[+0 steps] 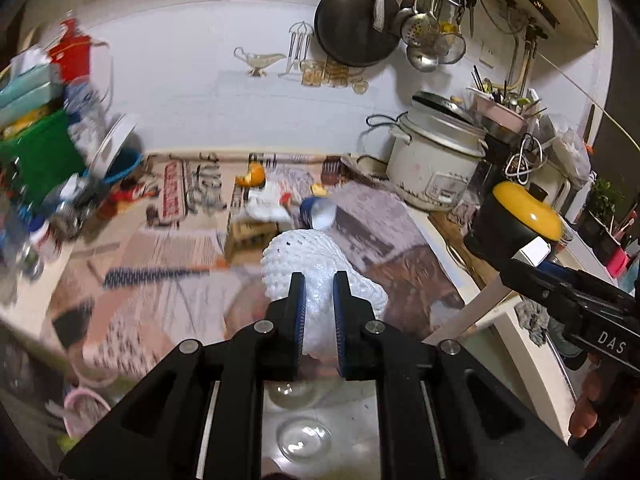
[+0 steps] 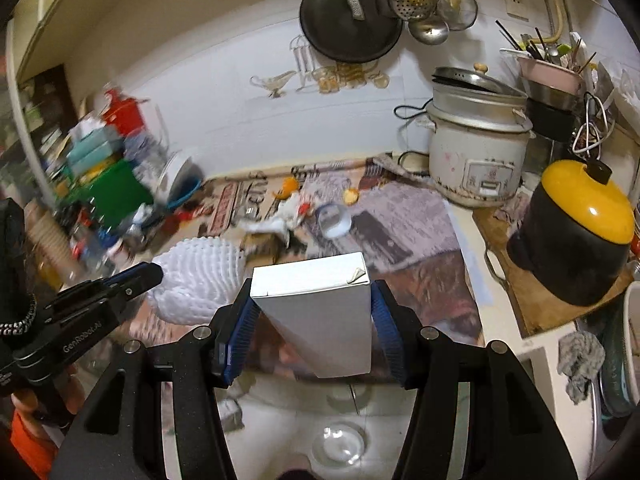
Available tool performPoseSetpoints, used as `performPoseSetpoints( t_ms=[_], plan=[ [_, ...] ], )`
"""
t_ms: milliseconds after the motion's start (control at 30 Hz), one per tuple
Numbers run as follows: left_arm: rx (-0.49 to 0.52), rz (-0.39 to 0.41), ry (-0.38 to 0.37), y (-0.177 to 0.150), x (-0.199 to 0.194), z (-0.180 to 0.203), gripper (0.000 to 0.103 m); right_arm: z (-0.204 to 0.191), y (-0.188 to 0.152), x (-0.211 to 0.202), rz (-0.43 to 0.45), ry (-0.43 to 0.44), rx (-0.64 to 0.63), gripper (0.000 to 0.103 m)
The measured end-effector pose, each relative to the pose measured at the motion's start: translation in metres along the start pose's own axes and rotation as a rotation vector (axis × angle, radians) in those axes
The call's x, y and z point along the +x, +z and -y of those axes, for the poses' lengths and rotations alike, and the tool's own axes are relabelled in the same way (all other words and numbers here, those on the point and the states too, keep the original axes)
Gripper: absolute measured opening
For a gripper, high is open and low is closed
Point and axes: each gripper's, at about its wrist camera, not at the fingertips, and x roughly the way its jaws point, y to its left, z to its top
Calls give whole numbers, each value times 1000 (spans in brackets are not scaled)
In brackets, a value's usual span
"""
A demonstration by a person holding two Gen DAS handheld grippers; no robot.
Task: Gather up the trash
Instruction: 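Carry the carton and foam net down toward the white floor bin with both tools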
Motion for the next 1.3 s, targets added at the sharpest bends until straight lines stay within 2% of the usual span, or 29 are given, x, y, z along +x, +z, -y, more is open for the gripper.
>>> performPoseSetpoints(
  t_ms=[233,400,567,767,967,1200,1300],
  plan=[
    [-58,-55,50,-67,-23,36,12,18,-46,-22,-72,49,-54,52],
    [-91,-154,75,-114,-18,41,12,26,-80,-12,-150,96,-37,52],
    [-107,-266,75,-159,5,35,12,31,-114,8,-202,124,-11,52],
    [-126,-375,66,-221,64,13,12,41,-169,60,-286,119,38,52],
    [-121,-464,17,-299,153,-18,12,55,-250,133,-351,69,136,52],
    [-95,-549,-29,-411,268,-61,12,68,-344,227,-366,20,169,53],
    [-108,-582,-52,-460,313,-77,12,78,-382,270,-378,29,172,53]
  ],
)
